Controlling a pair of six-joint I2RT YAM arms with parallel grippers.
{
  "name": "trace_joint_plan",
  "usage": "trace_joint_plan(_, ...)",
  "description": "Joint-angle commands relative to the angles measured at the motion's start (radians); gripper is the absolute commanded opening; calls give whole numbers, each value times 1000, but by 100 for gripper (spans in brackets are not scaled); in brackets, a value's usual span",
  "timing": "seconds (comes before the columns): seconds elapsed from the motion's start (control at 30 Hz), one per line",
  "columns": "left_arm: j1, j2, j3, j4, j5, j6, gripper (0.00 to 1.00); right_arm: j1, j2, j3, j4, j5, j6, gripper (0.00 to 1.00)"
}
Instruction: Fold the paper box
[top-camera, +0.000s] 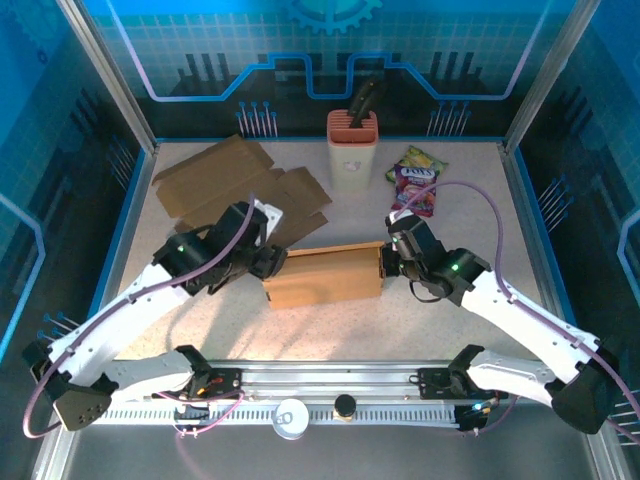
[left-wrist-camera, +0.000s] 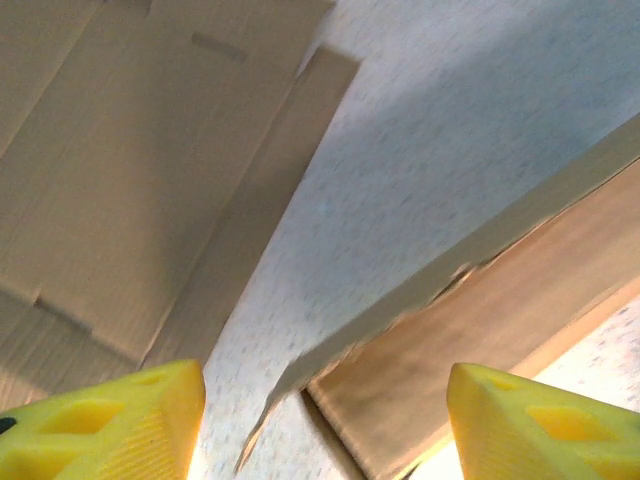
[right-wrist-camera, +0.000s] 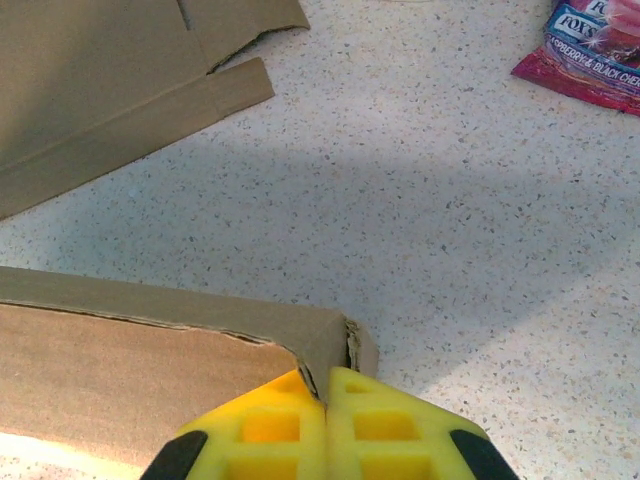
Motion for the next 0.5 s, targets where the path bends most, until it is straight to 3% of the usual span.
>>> trace_joint_plan(0.0, 20, -28, -38, -70, -60, -66, 70, 20, 17, 5, -55, -5, 18, 0)
trace_joint_plan(0.23, 80, 8, -44, -87, -44, -50, 69, 23, 12, 8, -57, -13, 20, 0)
trace_joint_plan(0.47, 105, 13, -65, -50, 14, -46, 42, 22, 11, 8, -59, -14, 15, 0)
